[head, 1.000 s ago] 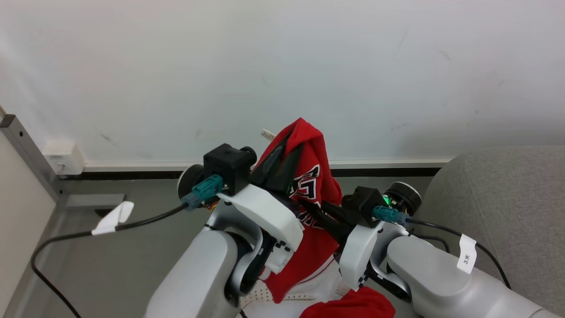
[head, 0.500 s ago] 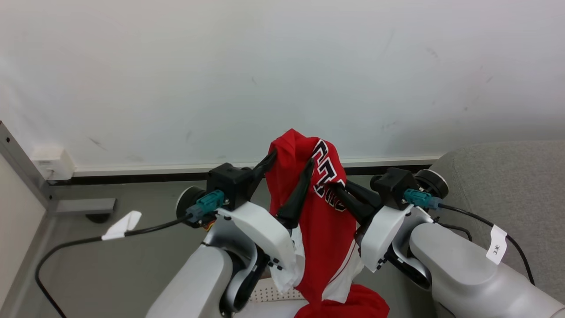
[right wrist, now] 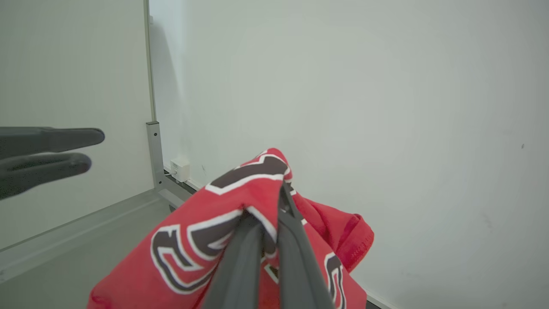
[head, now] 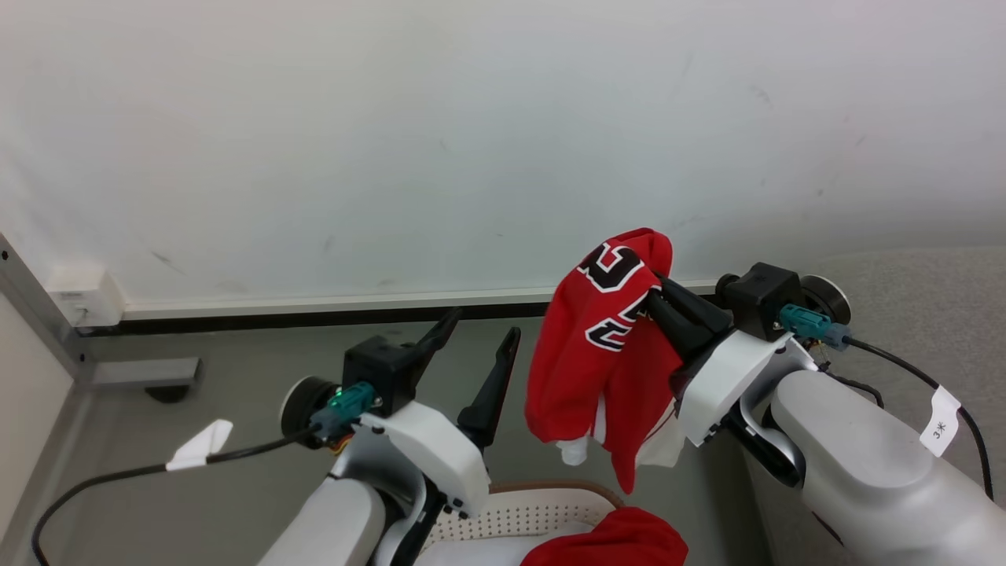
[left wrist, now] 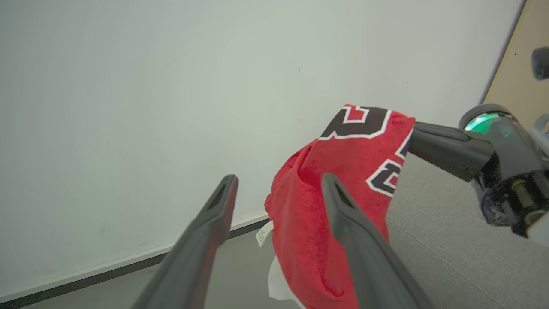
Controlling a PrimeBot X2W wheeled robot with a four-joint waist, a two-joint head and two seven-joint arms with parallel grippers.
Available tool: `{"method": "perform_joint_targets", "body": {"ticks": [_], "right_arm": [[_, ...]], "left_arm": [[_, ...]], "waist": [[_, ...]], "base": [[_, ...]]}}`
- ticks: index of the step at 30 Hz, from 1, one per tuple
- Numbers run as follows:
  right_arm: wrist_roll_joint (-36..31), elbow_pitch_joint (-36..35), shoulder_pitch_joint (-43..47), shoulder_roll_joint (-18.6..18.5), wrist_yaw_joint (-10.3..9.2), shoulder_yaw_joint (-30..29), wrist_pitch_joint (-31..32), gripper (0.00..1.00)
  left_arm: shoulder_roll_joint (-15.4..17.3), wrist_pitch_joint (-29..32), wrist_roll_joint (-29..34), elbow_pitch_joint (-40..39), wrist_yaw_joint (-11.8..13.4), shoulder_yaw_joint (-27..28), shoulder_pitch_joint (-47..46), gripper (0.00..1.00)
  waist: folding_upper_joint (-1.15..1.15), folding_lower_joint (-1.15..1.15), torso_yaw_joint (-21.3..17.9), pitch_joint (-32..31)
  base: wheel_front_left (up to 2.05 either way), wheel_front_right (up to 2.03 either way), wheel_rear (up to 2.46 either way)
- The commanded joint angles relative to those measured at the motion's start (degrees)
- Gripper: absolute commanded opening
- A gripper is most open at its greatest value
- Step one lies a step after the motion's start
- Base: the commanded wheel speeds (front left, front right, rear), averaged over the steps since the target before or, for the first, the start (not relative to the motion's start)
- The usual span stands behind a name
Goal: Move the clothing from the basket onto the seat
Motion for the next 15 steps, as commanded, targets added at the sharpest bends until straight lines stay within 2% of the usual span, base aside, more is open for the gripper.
{"method": "perform_joint_targets", "body": {"ticks": [1, 15], "right_arm": [[-0.2, -0.28, 0.51, -0.58, -0.13, -0.51, -0.42, 0.0], [-1.05, -0.47, 1.17, -1.15, -0.13, -1.26, -0.42, 0.0]], "left_arm": [[0.53, -0.87, 0.94, 0.67, 0.18, 0.08, 1.15, 1.0], [0.74, -5.57, 0.43, 6.66, -0.47, -0.98, 2.59, 1.0]], "waist": [[0.0, 0.0, -0.15, -0.01], [0.0, 0.0, -1.22, 0.12]], "base": [[0.0, 0.0, 0.0], [0.0, 0.0, 0.0]]}}
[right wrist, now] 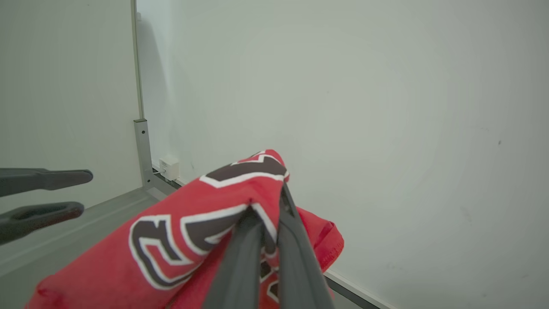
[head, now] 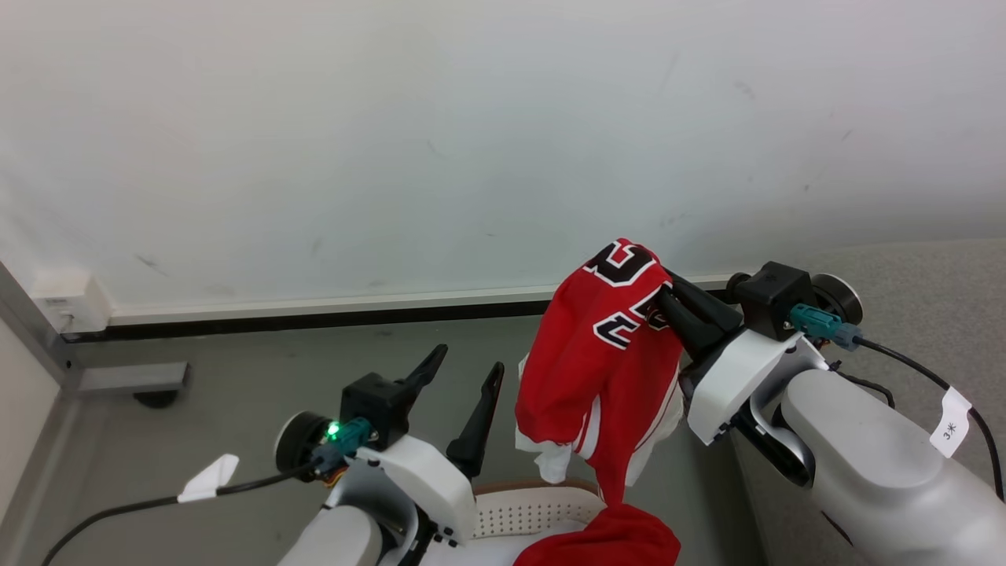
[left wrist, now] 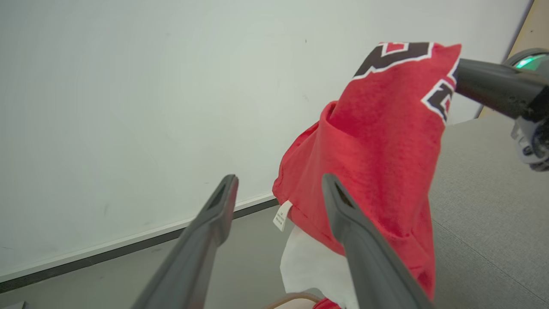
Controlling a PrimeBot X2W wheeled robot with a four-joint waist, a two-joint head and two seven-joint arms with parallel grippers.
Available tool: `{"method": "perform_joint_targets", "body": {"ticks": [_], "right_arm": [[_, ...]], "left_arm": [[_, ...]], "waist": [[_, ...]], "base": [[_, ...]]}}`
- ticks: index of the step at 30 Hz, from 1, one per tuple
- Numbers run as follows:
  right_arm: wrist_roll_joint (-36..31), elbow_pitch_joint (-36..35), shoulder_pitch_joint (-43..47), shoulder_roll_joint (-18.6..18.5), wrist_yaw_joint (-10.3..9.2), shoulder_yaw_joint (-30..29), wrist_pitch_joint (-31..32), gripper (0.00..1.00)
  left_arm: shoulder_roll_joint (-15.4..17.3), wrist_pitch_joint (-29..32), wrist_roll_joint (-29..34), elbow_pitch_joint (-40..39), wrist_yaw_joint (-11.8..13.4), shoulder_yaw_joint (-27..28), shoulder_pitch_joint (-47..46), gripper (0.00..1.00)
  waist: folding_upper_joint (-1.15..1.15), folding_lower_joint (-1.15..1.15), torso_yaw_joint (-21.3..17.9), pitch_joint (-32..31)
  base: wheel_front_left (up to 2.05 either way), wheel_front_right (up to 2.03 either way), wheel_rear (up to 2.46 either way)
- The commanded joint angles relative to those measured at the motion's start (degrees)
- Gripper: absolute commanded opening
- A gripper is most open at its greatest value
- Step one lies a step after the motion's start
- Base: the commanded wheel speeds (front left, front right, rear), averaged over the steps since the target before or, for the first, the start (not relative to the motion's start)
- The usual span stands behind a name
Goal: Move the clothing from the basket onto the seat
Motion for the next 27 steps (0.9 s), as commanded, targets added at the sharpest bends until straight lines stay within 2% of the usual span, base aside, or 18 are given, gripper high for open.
{"method": "perform_joint_targets", "body": {"ticks": [1, 12, 27], "right_arm": [[-0.06, -0.05, 0.8, -0.24, -0.13, -0.29, -0.42, 0.0], [-0.14, -0.44, 0.17, -1.56, -0.13, -1.1, -0.42, 0.0], [-1.28, -3.33, -0.37, -4.8, -0.12, -4.01, -0.41, 0.0]], "left_arm": [[-0.03, -0.41, -0.29, 0.19, 0.02, -0.05, 0.33, 1.0], [-0.35, -0.52, -0.91, -0.53, -0.01, -0.89, 0.35, 1.0], [-0.24, 0.22, -1.02, -5.11, 0.99, -2.18, 2.08, 1.0]], "waist": [[0.0, 0.0, -0.08, 0.01], [0.0, 0.0, -2.95, 0.59], [0.0, 0.0, -16.09, 2.8]], "base": [[0.0, 0.0, 0.0], [0.0, 0.0, 0.0], [0.0, 0.0, 0.0]]}}
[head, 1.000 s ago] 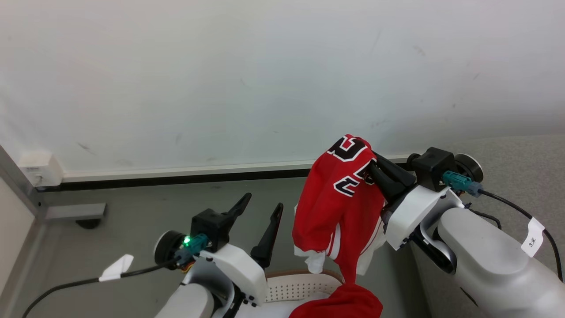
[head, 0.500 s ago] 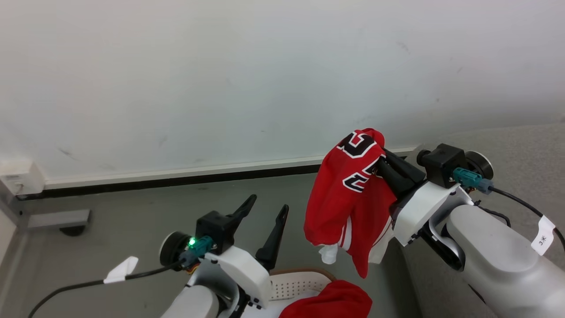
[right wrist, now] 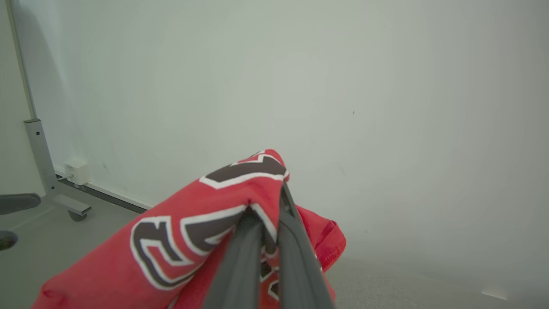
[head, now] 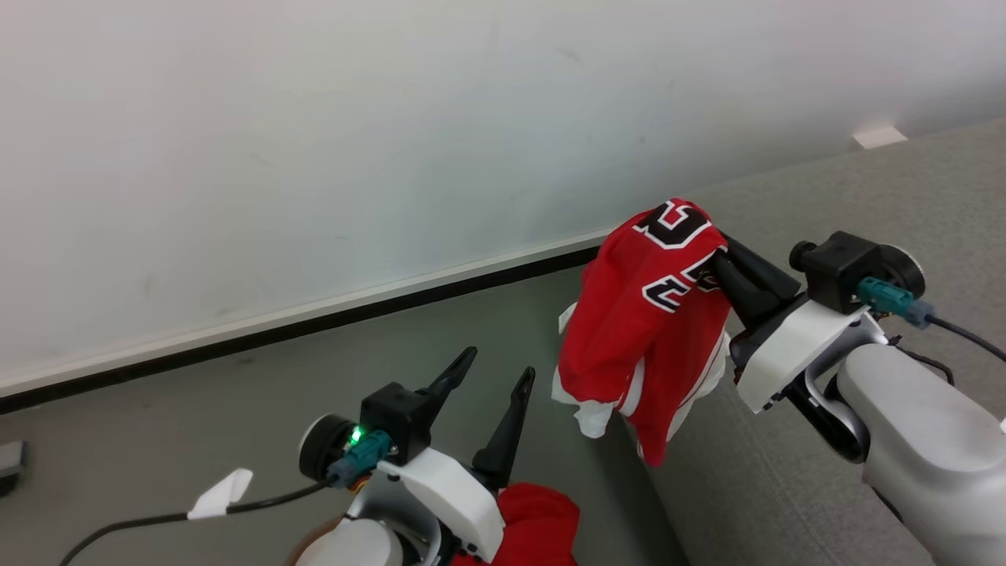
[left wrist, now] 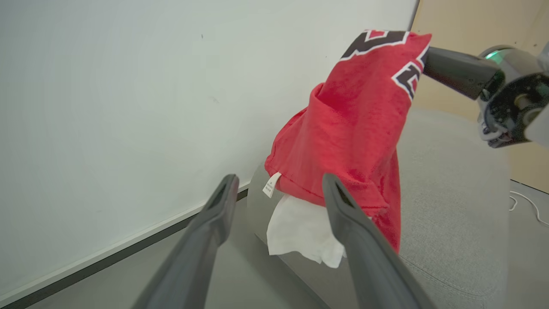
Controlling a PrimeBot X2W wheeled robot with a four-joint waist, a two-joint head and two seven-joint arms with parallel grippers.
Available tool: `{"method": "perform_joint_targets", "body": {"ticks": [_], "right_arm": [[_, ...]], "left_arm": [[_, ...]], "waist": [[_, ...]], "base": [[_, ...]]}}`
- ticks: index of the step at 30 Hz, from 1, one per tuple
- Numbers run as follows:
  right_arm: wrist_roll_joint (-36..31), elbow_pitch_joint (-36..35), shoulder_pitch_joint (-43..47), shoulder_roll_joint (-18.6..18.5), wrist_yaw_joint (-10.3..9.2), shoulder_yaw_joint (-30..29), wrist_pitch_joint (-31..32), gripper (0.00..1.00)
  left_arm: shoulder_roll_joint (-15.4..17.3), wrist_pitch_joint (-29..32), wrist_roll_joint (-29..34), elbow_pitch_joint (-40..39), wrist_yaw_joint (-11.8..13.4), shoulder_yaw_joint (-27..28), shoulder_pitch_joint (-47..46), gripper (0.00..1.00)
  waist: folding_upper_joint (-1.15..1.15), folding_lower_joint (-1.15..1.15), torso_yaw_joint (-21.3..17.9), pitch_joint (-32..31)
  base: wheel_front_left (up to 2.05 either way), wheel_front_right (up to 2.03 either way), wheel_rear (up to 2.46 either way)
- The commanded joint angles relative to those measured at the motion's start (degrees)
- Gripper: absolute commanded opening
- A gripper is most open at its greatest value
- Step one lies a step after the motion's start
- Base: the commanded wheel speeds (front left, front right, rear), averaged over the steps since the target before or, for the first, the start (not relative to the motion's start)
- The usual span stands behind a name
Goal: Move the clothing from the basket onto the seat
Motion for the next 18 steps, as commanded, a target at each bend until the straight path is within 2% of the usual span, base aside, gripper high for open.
{"method": "perform_joint_targets", "body": {"ticks": [1, 10, 18], "right_arm": [[-0.47, -0.37, 0.13, -0.51, -0.13, -0.42, -0.4, 0.0], [-1.26, -5.28, 1.48, -5.87, -0.12, -6.43, -0.4, 0.0], [-2.43, -8.05, 0.95, -11.26, -0.12, -16.92, -0.4, 0.0]], "left_arm": [[0.18, 0.23, -0.1, -0.31, 0.27, 0.09, 0.72, 1.0], [-0.06, 1.65, 1.22, -3.82, 0.55, -1.47, -0.88, 1.0], [0.49, 4.46, 3.42, -6.63, -0.69, -3.27, -6.61, 1.0]], "waist": [[0.0, 0.0, -3.11, 0.92], [0.0, 0.0, -8.98, 5.22], [0.0, 0.0, -8.1, 14.86]], "base": [[0.0, 0.0, 0.0], [0.0, 0.0, 0.0], [0.0, 0.0, 0.0]]}}
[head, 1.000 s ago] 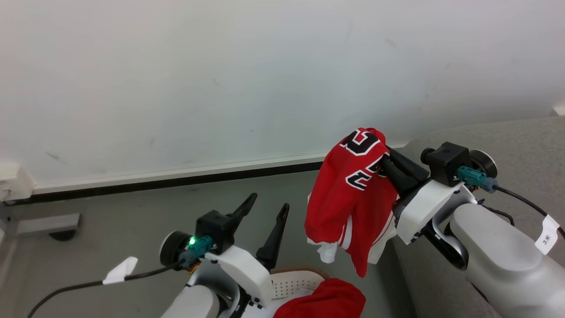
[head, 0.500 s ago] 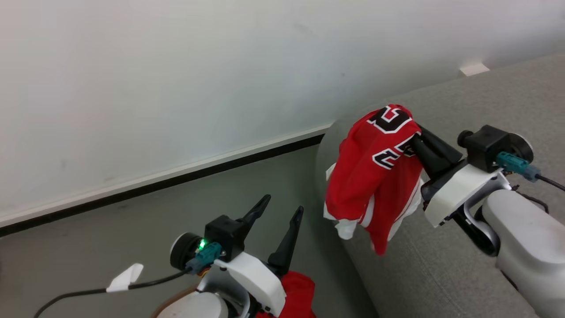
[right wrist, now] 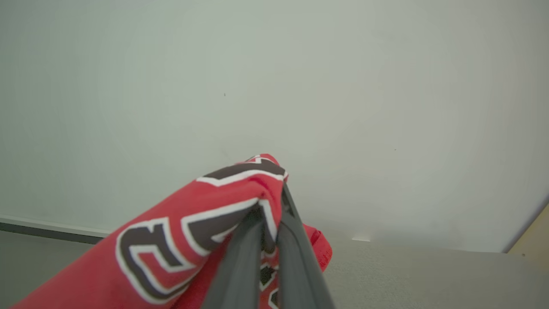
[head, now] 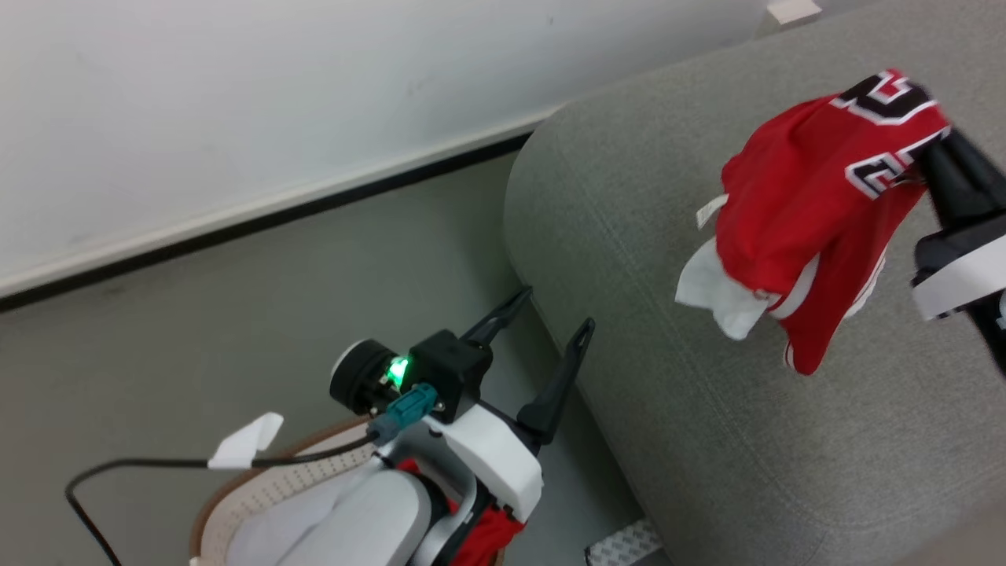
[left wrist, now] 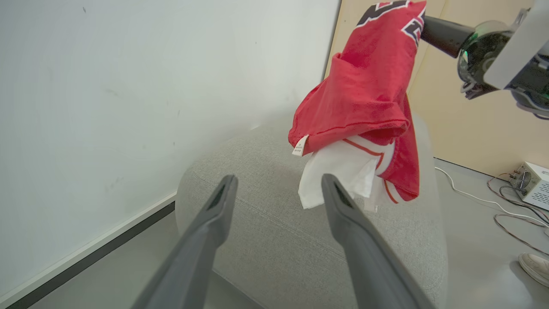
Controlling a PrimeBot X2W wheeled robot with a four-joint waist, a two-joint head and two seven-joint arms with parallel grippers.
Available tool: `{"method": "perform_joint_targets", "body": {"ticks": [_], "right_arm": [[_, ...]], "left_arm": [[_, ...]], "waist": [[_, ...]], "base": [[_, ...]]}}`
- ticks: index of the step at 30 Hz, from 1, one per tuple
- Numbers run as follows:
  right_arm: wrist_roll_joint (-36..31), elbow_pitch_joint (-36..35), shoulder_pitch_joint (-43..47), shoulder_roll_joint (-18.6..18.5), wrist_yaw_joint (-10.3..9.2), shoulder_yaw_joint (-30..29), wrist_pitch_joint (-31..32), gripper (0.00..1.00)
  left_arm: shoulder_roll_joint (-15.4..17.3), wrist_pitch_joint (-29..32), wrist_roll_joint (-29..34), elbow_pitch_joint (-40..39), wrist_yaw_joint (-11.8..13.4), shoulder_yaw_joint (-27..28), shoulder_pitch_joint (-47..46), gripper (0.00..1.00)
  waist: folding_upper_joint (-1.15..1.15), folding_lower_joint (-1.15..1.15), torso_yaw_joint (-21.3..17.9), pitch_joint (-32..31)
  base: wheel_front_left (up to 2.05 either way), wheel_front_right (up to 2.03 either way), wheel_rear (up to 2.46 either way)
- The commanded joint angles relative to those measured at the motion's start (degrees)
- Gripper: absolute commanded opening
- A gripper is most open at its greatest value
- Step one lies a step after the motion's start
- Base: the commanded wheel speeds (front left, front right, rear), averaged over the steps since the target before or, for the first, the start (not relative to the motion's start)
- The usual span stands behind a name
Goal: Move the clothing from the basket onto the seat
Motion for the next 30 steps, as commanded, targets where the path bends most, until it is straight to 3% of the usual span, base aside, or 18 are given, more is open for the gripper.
{"method": "perform_joint_targets", "body": {"ticks": [1, 7, 17, 22, 28, 29, 30], "right_arm": [[-0.27, -0.13, -0.78, -0.56, -0.14, -1.54, -0.4, 0.0], [-1.07, 2.65, -4.66, -4.58, -0.14, -12.04, -0.4, 0.0], [-5.22, 14.0, -18.04, -11.42, -0.14, -26.09, -0.39, 0.0], [-9.13, 22.16, -21.55, -10.35, -0.13, -32.3, -0.26, 0.0], [-14.02, 28.5, -17.57, -5.34, -0.14, -38.68, -0.26, 0.0], [-14.69, 28.89, -16.75, -4.62, -0.14, -39.74, -0.26, 0.09], [-15.42, 28.95, -15.67, -3.8, -0.14, -40.2, -0.26, 0.31]], "left_arm": [[0.58, 0.31, 0.83, -0.49, -0.38, 0.04, -1.35, 1.0], [1.01, 2.86, 2.87, -2.74, -1.32, -0.38, -7.82, 1.0], [1.46, 3.32, 5.44, -7.41, -1.62, 0.6, -15.65, 1.0], [0.32, 1.38, 5.34, -7.19, -1.24, 0.49, -16.94, 1.0], [-0.11, -1.63, 3.89, -4.93, -0.52, 0.91, -14.79, 1.0], [0.14, -1.99, 3.8, -4.53, -0.34, 1.18, -14.29, 1.0], [0.4, -2.29, 3.72, -4.21, -0.05, 1.47, -13.75, 1.0]], "waist": [[-0.01, 0.0, 1.05, 5.12], [-0.01, 0.0, 4.84, 15.94], [-0.01, 0.0, 11.14, 31.86], [-0.01, 0.0, 14.28, 35.07], [-0.01, 0.0, 15.62, 33.67], [-0.01, 0.0, 15.54, 32.98], [-0.01, 0.0, 15.4, 32.25]], "base": [[0.0, 0.0, 0.0], [0.0, 0.0, 0.0], [0.0, 0.0, 0.0], [0.0, 0.0, 0.0], [0.0, 0.0, 0.0], [0.0, 0.0, 0.0], [0.0, 0.0, 0.0]]}}
